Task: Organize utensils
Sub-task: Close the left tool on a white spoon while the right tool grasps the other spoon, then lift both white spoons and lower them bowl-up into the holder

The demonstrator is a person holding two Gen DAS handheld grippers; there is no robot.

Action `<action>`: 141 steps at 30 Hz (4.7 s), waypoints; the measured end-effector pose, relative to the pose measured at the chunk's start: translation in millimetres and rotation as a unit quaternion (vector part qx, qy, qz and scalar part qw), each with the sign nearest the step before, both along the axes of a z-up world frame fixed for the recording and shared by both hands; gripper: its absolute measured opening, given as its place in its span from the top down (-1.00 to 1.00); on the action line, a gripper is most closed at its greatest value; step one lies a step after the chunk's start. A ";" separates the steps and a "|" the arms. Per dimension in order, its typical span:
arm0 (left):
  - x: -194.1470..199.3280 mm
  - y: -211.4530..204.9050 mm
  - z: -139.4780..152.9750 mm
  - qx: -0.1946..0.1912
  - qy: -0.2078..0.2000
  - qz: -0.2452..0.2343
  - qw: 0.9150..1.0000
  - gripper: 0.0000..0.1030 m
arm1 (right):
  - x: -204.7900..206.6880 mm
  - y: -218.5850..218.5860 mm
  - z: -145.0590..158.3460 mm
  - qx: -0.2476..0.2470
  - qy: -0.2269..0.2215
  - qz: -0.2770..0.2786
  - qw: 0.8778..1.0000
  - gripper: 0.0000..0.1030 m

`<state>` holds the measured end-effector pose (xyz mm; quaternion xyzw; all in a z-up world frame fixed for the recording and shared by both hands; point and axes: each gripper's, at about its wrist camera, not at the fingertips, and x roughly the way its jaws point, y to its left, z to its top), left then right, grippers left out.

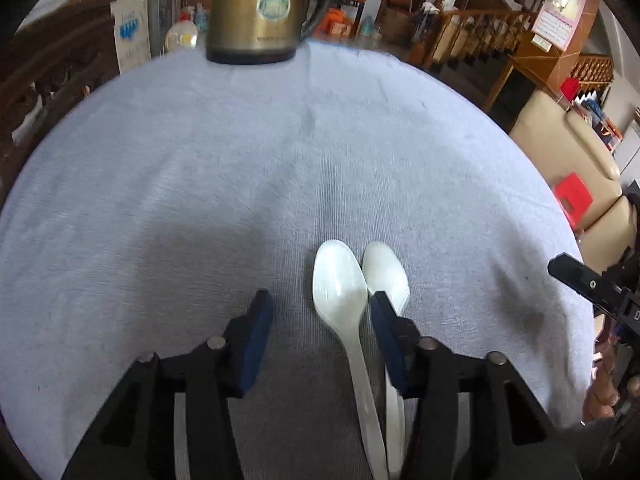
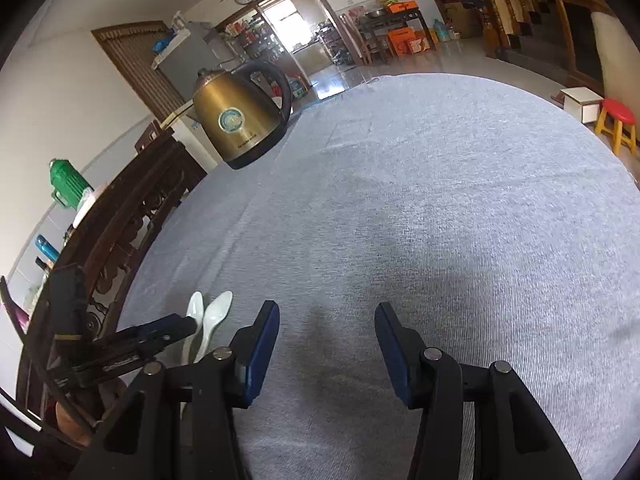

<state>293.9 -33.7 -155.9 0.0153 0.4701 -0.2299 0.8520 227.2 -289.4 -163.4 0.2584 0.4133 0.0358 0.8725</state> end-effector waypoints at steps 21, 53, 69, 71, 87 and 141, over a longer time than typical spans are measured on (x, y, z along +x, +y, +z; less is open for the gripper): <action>22.3 -1.0 -7.5 -0.113 0.036 -0.010 0.993 0.46 | 102.1 39.3 -61.2 0.231 0.097 0.177 0.952 0.35; 4.1 56.5 -4.1 -0.084 0.013 0.089 0.992 0.45 | 98.8 144.2 -28.2 -0.188 -0.041 0.374 0.907 0.32; 12.3 48.1 -7.4 -0.067 0.027 0.085 0.994 0.45 | 120.6 97.1 -26.1 -0.232 0.040 0.313 0.920 0.33; 13.9 48.5 -6.4 -0.058 0.028 0.087 0.994 0.44 | 120.4 104.4 -24.3 -0.244 0.036 0.321 0.915 0.41; -47.3 107.9 36.8 -0.076 -0.017 0.172 0.982 0.45 | 39.0 1.7 17.7 -0.136 -0.024 0.094 0.986 0.43; -199.5 15.5 133.5 -0.179 -0.358 0.186 0.897 0.44 | -73.8 137.5 99.2 -0.151 -0.369 -0.022 0.917 0.42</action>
